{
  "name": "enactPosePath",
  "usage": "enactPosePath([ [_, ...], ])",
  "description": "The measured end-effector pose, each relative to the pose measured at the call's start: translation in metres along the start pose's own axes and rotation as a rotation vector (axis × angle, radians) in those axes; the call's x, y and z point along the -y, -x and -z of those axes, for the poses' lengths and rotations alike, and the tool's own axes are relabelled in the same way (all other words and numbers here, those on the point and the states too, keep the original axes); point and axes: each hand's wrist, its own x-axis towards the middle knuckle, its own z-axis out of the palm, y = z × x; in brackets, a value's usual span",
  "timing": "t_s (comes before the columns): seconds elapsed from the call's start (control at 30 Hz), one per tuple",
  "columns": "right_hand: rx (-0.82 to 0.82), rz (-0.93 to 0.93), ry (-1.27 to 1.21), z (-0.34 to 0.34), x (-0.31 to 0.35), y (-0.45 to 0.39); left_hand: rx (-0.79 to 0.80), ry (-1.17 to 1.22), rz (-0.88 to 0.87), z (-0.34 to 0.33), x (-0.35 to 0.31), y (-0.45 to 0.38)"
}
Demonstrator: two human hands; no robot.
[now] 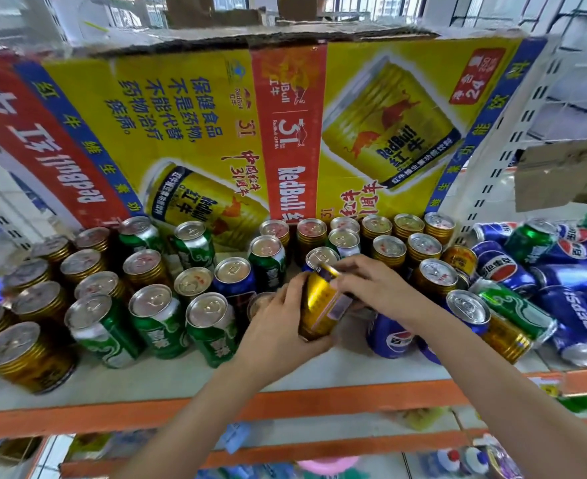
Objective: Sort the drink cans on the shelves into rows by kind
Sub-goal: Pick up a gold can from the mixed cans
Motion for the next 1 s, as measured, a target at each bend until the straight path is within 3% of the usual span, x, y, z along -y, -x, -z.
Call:
enactPosePath([
  [0.07,0.017,0.002,0.016,0.007,0.004,0.002,-0.058,0.165,0.024,-0.001,-0.004,-0.003],
  [0.2,-0.06,0.183,0.457,0.033,0.01,0.007,-0.113,0.164,0.013,0.0,-0.006,-0.01],
  [0.3,-0.06,0.183,0.621,0.049,0.004,0.013,-0.057,-0.092,-0.032,0.004,-0.008,-0.016],
  [0.43,0.172,0.017,0.877,0.06,-0.014,0.029,0.092,-0.476,-0.095,-0.005,-0.015,-0.026],
  [0.5,0.212,-0.015,0.955,0.056,-0.025,0.034,0.146,-0.595,-0.119,-0.011,-0.014,-0.03],
  [0.67,0.057,0.115,0.893,0.046,-0.031,0.033,0.195,-0.687,-0.014,-0.013,-0.007,-0.036],
  [1.0,0.124,0.216,0.753,0.017,-0.021,0.015,0.137,-0.619,0.087,-0.009,0.003,-0.035],
])
